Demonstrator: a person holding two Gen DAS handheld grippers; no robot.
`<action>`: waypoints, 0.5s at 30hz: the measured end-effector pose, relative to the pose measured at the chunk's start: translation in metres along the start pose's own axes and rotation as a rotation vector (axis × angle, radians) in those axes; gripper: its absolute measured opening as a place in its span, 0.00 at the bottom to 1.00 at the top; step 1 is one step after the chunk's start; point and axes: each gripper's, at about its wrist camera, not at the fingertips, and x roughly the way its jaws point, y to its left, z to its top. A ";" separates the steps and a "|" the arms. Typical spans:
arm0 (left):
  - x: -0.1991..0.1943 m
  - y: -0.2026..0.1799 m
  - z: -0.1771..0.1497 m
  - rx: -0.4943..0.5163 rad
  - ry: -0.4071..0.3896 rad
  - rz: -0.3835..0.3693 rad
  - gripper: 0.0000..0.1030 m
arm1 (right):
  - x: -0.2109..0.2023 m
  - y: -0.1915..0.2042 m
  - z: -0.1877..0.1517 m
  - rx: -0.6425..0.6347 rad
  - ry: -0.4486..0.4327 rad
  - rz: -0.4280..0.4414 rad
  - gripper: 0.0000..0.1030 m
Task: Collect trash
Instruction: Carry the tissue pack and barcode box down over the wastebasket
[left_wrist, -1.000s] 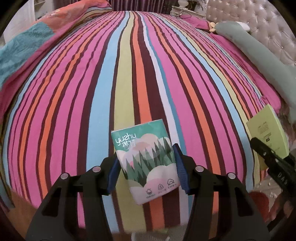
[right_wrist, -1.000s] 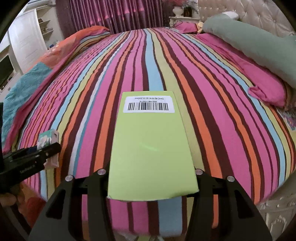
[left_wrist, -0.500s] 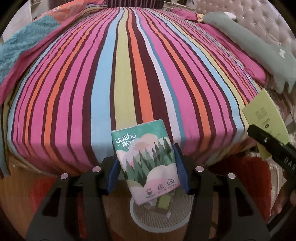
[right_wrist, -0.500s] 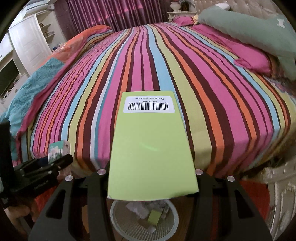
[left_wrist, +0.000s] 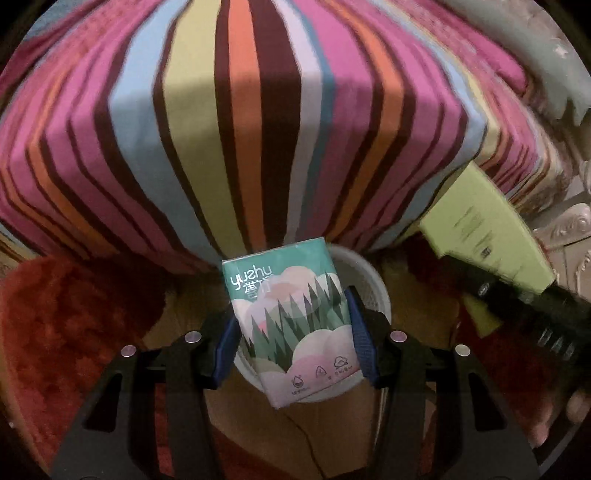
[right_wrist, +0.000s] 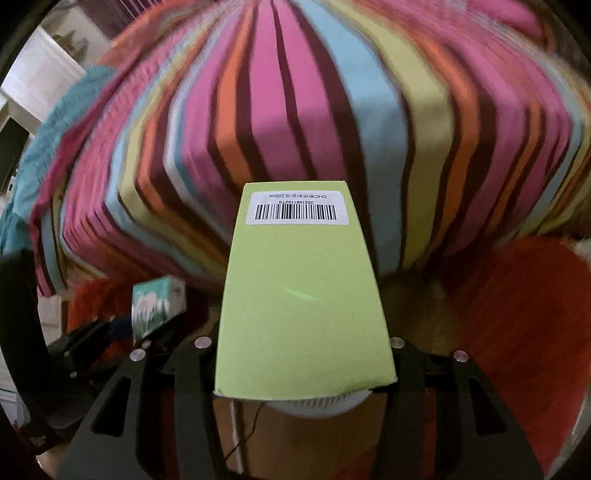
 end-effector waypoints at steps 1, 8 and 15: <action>0.008 0.001 0.000 -0.007 0.032 -0.001 0.51 | 0.009 -0.002 0.000 0.011 0.038 0.001 0.45; 0.054 0.014 -0.004 -0.082 0.208 -0.019 0.51 | 0.063 -0.018 0.001 0.109 0.247 0.019 0.45; 0.096 0.019 -0.009 -0.134 0.354 -0.040 0.51 | 0.113 -0.041 -0.004 0.265 0.418 0.043 0.45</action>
